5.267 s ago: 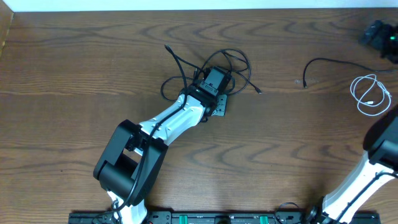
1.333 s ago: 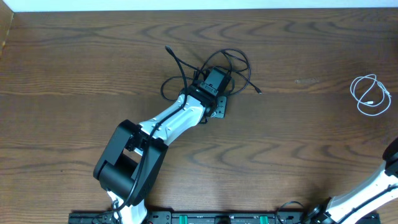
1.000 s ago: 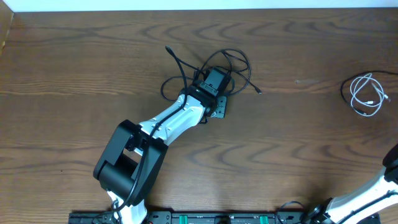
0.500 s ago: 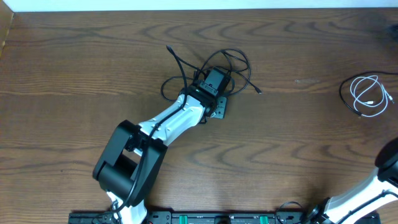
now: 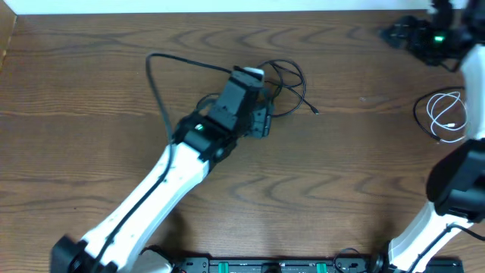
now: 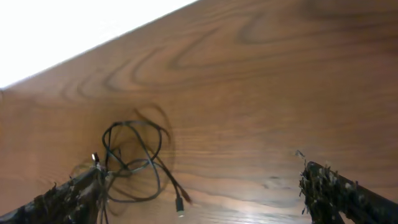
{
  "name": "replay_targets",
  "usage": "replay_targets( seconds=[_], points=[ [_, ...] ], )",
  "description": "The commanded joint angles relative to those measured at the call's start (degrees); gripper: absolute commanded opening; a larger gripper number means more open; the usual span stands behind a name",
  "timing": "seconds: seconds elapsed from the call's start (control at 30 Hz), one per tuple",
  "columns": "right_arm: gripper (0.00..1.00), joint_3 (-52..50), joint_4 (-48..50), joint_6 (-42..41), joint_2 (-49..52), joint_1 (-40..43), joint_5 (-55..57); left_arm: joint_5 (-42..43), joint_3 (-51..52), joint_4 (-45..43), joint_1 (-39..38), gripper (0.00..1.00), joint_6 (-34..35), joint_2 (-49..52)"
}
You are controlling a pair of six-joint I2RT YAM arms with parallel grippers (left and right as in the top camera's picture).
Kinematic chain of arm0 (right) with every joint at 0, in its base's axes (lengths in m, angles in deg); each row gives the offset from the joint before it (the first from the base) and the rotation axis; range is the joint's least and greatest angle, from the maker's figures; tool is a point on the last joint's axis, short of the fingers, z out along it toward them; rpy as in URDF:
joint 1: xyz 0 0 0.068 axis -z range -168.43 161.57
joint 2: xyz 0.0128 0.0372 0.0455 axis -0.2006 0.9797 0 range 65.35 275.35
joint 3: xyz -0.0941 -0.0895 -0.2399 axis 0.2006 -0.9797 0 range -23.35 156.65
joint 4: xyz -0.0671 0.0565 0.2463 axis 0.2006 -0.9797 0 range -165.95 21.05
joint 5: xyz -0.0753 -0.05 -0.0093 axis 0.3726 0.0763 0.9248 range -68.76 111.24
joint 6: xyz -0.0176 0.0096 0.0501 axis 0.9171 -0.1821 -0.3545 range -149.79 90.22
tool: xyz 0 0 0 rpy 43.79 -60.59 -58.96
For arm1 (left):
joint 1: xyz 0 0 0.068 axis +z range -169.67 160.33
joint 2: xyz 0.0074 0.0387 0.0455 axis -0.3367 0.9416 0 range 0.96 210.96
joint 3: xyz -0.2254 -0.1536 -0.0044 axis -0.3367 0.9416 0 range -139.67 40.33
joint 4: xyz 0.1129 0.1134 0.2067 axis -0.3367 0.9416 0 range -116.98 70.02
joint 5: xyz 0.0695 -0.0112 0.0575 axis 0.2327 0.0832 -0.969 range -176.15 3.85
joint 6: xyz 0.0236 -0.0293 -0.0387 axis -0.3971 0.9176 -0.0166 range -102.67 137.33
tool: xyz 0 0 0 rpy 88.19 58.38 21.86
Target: Untangle cables
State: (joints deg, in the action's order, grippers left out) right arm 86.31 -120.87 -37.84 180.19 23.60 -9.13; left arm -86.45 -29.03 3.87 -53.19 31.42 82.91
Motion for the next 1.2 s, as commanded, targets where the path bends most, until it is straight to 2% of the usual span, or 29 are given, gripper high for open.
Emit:
replay_targets(
  seconds=[0.0, 0.23, 0.43, 0.67, 0.77, 0.93, 1.03, 1.17],
  points=[
    [0.98, 0.13, -0.11, -0.26, -0.66, -6.05, 5.84, -0.13, -1.29, 3.08, 2.67, 0.71, 0.31, -3.23],
    [0.99, 0.13, 2.64, -0.33, 2.01, -17.22, 15.19, -0.15, -1.29, 12.13, 10.54, 0.71, 1.22, -7.10],
    [0.99, 0.13, 4.52, 8.87, 6.99, -23.80, 16.11, -0.15, -1.27, 15.15, 13.09, 0.71, 1.20, -7.26],
    [0.99, 0.13, 4.59, 25.05, 13.62, -30.05, 15.74, -0.17, -1.27, 15.17, 13.09, 0.71, 1.20, -7.26],
    [0.99, 0.13, 5.09, 28.30, 15.69, -32.30, 15.96, -0.15, -1.27, 15.17, 13.09, 0.71, 1.20, -7.26],
    [0.99, 0.13, 6.03, 27.96, 17.81, -34.21, 16.00, -0.15, -1.27, 15.19, 13.09, 0.71, 1.20, -7.26],
    [0.99, 0.13, 6.14, 24.48, 19.02, -34.32, 18.49, -0.15, -1.27, 15.19, 13.09, 0.71, 1.20, -7.26],
    [0.92, 0.13, 5.86, 21.35, 20.20, -33.97, 22.16, -0.15, -1.27, 15.19, 13.09, 0.71, 1.20, -7.26]
  ],
)
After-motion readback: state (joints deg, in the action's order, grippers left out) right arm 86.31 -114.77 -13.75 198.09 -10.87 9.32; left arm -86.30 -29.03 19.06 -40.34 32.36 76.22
